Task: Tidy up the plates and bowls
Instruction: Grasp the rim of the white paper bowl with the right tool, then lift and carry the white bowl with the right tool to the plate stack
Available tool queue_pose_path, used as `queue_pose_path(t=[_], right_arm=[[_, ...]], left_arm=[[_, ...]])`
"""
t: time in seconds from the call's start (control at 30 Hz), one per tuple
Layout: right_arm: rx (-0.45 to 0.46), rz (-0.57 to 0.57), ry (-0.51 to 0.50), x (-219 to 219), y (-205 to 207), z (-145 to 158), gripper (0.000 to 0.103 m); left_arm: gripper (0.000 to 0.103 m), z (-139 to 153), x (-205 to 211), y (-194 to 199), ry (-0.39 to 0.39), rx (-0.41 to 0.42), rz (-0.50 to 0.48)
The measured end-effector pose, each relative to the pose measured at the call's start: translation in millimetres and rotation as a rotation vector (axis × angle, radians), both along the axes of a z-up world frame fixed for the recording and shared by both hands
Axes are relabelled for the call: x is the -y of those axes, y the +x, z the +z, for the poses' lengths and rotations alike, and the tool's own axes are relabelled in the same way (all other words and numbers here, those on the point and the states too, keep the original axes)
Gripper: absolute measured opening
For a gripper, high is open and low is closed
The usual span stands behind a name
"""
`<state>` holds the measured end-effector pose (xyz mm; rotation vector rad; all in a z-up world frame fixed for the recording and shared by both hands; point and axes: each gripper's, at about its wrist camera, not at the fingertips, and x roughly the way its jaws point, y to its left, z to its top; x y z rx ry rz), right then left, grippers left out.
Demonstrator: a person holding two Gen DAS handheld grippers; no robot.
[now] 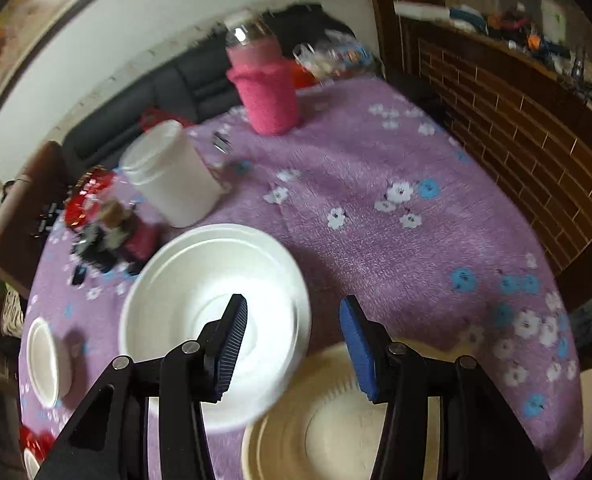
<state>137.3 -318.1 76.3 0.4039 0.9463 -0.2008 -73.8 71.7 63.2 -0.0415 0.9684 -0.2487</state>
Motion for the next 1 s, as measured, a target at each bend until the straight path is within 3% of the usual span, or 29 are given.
queue_pose_path(t=[0.1, 0.13, 0.17, 0.2, 0.3, 0.5, 0.63, 0.73, 0.93, 1.0], right_arm=[[-0.047, -0.005, 0.033, 5.2, 19.3, -14.2, 0.048], [-0.053, -0.001, 0.04, 4.2, 23.6, -16.5, 0.04], [-0.059, 0.009, 0.046, 1.5, 26.7, -18.1, 0.021], [-0.066, 0.015, 0.043, -1.8, 28.2, -18.7, 0.015], [-0.064, 0.087, 0.047, -19.3, 25.8, -17.0, 0.01], [-0.104, 0.282, 0.098, -63.3, 1.5, -17.0, 0.009], [-0.142, 0.41, 0.264, -78.6, -27.3, -20.9, 0.009], [-0.15, 0.443, 0.34, -83.5, -46.0, -24.0, 0.01], [-0.018, 0.365, 0.134, -103.8, -66.7, -23.8, 0.016], [0.045, 0.308, 0.13, -106.7, -73.0, -29.0, 0.022]], left_arm=[[0.073, -1.5, -4.9, 4.0, 0.005, -0.005, 0.011], [0.073, -2.0, -6.6, 5.8, 0.003, -0.008, 0.017], [0.073, -2.5, -7.8, 7.7, -0.001, -0.011, 0.021], [0.073, -3.2, -8.3, 8.9, -0.006, -0.015, 0.022], [0.073, -6.0, -7.9, 12.8, -0.023, -0.028, 0.017], [0.073, -8.2, -1.6, 12.7, -0.04, -0.045, -0.008], [0.073, -2.5, -2.7, 14.0, -0.05, -0.039, -0.013], [0.073, 0.2, -4.8, 21.0, -0.08, -0.049, -0.003], [0.073, 5.3, -1.2, 32.2, -0.11, -0.057, 0.026], [0.073, 8.4, 2.5, 36.0, -0.103, -0.054, 0.032]])
